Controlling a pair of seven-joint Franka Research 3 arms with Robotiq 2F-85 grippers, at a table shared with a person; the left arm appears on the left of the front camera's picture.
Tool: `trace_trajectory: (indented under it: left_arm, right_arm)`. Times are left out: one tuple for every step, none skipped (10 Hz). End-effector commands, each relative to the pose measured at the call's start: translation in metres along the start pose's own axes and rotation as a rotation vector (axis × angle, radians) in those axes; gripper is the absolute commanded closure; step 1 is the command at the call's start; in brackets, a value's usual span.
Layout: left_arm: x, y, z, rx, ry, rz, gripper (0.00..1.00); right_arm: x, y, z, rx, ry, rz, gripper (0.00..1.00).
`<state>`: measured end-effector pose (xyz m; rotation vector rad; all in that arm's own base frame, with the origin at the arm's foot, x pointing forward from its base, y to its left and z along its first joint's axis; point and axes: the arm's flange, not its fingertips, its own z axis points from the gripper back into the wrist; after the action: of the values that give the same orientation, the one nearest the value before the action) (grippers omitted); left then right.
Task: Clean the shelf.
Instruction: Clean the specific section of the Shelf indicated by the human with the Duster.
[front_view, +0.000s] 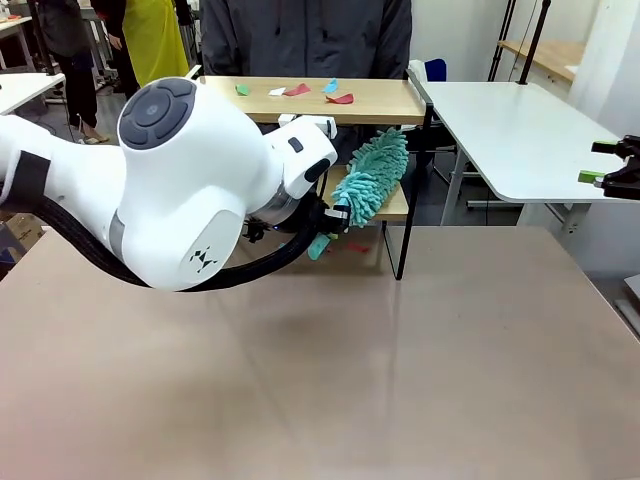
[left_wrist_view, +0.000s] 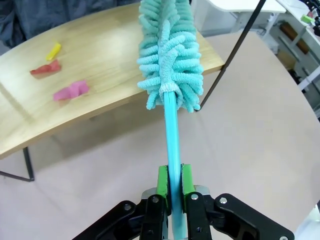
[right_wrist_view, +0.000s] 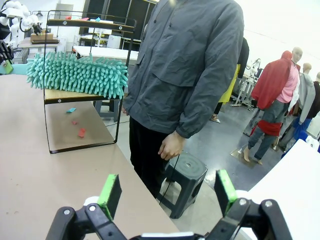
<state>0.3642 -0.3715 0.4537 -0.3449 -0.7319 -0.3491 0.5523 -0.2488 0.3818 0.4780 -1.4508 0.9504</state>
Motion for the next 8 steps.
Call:
trace_trajectory:
  left_arm:
    - [0.001,0.009,0.02,0.067,-0.005,0.025,0.87]
    - [0.0,0.014,0.027,0.093,0.001,0.033,0.87]
    - [-0.002,0.021,0.034,0.121,0.001,0.04,0.87]
    - [-0.004,0.028,0.042,0.155,-0.002,0.05,0.87]
    - [-0.005,0.037,0.049,0.189,-0.001,0.056,0.87]
    - [-0.01,0.046,0.057,0.236,-0.01,0.063,0.87]
    - [-0.014,0.058,0.068,0.286,-0.009,0.076,0.87]
    - [-0.019,0.067,0.081,0.335,-0.015,0.093,0.87]
  right_arm:
    - [0.007,-0.001,-0.001,0.001,0.012,-0.013,0.0]
    - [0.007,-0.001,-0.001,0.001,0.012,-0.013,0.0]
    - [0.007,-0.001,-0.001,0.001,0.012,-0.013,0.0]
    - [0.007,-0.001,-0.001,0.001,0.012,-0.013,0.0]
    - [0.007,-0.001,-0.001,0.001,0.012,-0.013,0.0]
    - [0.007,-0.001,-0.001,0.001,0.012,-0.013,0.0]
    - [0.007,-0.001,-0.001,0.001,0.012,-0.013,0.0]
    - [0.007,-0.001,-0.001,0.001,0.012,-0.013,0.0]
